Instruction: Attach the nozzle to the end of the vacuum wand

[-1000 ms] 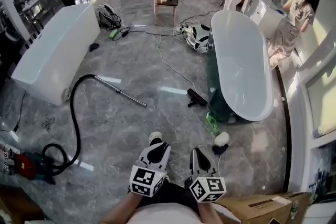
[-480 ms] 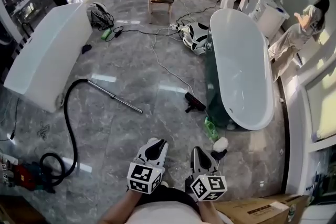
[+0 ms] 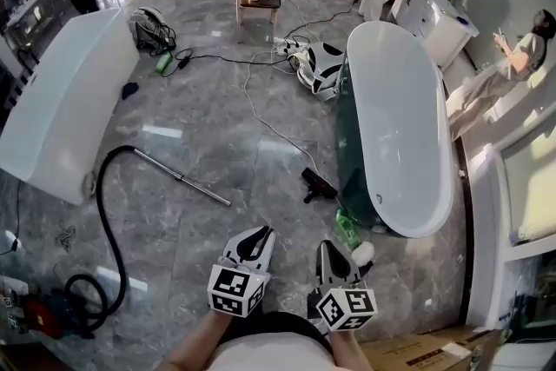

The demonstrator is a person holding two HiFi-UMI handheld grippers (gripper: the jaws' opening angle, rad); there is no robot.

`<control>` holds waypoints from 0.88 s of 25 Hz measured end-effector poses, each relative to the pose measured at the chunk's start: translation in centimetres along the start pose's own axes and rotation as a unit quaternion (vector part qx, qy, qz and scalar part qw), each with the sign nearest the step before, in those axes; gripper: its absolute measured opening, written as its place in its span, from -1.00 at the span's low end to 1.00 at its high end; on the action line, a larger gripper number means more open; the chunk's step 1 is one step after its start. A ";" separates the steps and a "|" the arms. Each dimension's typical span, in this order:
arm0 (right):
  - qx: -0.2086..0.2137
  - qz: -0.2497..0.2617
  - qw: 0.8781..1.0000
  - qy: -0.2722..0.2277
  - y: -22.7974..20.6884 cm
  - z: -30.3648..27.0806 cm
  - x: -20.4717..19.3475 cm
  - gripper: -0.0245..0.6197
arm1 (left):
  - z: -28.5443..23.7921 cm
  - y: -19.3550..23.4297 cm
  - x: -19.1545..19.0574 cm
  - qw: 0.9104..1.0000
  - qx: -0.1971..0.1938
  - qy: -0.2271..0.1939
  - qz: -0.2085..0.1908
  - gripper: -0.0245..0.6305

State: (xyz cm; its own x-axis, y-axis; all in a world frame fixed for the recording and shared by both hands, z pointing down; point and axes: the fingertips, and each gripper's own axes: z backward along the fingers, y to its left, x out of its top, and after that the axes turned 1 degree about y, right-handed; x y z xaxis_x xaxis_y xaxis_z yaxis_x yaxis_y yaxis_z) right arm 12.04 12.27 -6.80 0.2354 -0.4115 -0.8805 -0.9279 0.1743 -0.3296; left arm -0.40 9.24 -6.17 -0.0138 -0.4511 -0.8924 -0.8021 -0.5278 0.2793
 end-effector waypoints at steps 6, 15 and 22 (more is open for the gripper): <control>0.010 0.011 1.000 0.007 0.7 -5.3 2.3 -0.86 | -3.4 3.9 2.6 1.000 0.001 -0.005 0.012 -0.79; 0.018 0.009 1.000 0.003 1.6 -11.8 3.7 -0.86 | -6.3 8.3 4.0 1.000 -0.004 0.002 0.010 -0.79; 0.029 0.006 1.000 0.004 2.5 -13.3 3.3 -0.86 | -6.9 9.7 4.3 1.000 -0.004 -0.001 0.006 -0.79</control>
State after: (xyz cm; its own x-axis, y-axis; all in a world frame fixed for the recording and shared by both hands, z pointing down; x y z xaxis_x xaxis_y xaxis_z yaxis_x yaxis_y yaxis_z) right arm 6.68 -0.58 -5.96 0.2222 -0.4153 -0.8821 -0.9119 0.2315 -0.3387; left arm -4.08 -2.79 -4.82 -0.0250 -0.4561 -0.8896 -0.7968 -0.5283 0.2933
